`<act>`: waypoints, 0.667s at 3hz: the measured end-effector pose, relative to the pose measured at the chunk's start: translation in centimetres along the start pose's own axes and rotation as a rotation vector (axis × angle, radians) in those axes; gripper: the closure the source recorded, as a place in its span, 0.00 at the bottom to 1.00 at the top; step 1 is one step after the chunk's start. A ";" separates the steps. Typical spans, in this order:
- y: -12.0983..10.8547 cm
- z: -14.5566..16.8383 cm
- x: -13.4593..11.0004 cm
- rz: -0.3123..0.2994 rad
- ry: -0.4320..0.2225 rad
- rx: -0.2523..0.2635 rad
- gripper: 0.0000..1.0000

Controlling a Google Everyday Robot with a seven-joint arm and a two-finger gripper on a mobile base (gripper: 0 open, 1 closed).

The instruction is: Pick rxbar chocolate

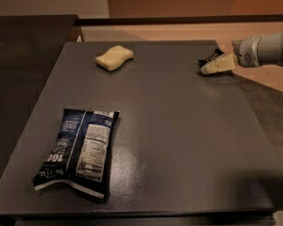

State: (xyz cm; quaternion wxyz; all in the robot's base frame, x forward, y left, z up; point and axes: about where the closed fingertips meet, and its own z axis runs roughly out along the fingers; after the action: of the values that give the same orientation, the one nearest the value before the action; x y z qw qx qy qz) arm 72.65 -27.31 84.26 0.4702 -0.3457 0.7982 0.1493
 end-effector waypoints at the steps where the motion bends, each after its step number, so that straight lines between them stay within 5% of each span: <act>1: -0.3 0.8 0.6 0.020 0.022 -0.006 0.00; 2: -0.4 1.3 1.0 0.028 0.041 -0.013 0.00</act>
Offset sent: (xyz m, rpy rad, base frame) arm 0.0096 -0.0066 -0.0160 -0.0152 0.0685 -0.0174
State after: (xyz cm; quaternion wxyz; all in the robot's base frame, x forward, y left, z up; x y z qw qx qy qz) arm 73.46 -27.30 82.80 0.4494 -0.3402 0.8116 0.1539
